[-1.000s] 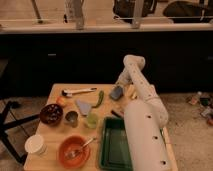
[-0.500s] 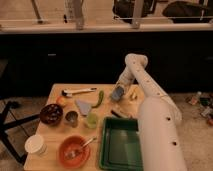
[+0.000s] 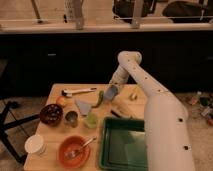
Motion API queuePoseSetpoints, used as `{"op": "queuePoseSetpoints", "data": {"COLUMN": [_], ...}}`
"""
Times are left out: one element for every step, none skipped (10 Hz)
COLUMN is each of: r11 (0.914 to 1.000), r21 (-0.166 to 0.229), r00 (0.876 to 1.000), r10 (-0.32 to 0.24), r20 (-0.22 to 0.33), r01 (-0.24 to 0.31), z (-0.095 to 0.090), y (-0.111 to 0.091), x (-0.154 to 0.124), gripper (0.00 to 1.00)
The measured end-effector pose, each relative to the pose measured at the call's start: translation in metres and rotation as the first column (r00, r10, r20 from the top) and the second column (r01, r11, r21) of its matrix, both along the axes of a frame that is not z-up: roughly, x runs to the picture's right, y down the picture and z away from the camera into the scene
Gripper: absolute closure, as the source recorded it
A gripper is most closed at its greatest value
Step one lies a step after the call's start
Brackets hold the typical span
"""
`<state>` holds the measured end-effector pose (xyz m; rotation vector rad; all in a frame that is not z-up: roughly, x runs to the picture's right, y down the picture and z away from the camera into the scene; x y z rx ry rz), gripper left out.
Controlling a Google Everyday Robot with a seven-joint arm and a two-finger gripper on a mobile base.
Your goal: Place sponge in plastic cup
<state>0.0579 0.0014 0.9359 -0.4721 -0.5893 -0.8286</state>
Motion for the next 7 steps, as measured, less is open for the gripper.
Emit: {"op": "queuePoseSetpoints", "data": {"r11": [0.9999,0.9998,0.9994,0.9990,0.9979,0.9965,0.9943], "r21": [0.001,0.003,0.005,0.005,0.008,0.012,0.014], "r00": [1.000,0.999,0.998,0.997,0.995,0.993,0.990], "r10": [-0.011,-0.021,-0.034,-0.044,-0.064,-0.083,-0.106], "r20": [0.017,0.031,0.045,0.055,0.073,0.084,0.097], "r01": [0.011,0.021,0.034,0.044,0.064,0.082,0.105], "z": [-0.006,-0.012,-0.019,-0.024,-0.033,-0.041,-0.050], "y": [0.001,0.002,0.004,0.006,0.011,0.015,0.022], "x": [-0.014,-0.024,-0.032,-0.038,-0.049,-0.056,-0.062], "gripper": [1.00,1.00,1.00,1.00,1.00,1.00,1.00]}}
